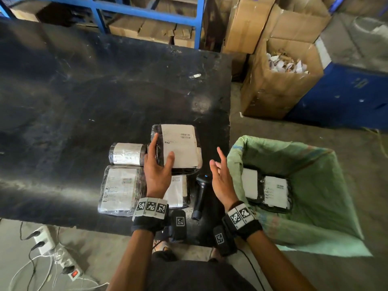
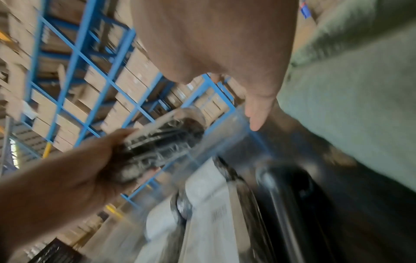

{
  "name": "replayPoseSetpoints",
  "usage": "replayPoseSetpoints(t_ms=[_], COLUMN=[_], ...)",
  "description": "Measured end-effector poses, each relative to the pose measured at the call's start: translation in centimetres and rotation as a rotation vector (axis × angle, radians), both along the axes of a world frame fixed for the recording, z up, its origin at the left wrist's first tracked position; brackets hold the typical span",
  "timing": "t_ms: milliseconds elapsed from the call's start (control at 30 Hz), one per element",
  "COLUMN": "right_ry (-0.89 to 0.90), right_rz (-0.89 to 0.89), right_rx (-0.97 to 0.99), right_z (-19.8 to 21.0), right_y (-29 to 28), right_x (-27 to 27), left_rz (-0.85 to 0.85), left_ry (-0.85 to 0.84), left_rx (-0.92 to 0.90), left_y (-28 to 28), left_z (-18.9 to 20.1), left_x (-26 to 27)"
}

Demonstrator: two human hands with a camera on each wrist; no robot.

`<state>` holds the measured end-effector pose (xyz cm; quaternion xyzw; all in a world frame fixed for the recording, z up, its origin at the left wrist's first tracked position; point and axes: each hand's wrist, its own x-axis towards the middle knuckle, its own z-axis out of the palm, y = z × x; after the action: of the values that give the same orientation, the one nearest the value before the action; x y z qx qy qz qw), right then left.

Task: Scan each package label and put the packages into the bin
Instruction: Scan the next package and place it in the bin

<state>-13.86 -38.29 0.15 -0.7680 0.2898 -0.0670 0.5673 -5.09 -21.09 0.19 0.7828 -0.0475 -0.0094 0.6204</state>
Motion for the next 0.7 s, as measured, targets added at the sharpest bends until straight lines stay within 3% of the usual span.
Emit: replayPoseSetpoints(t_ms=[133,367,700], right_ry=[-0.070,-0.169,-0.142], right_rz=[0.071,0.076,0.089], right_rx=[0.029,0.099,-0.093], right_z=[3.2,4.2,4.5], right_y=[-2.3,-6.2,-13.4], right_x=[0.3,-2.2,-6.7], left_rz=[-0.073,-0.173,-0.234], left_ry=[-0.009,0.053,0.105], left_rx=[-0.059,-0.272,-0.286], left_y=[-3.2,-9.3,-16.0], left_z=[0.4,1.7,1.5], left_x=[-1.3,-5.0,-8.7])
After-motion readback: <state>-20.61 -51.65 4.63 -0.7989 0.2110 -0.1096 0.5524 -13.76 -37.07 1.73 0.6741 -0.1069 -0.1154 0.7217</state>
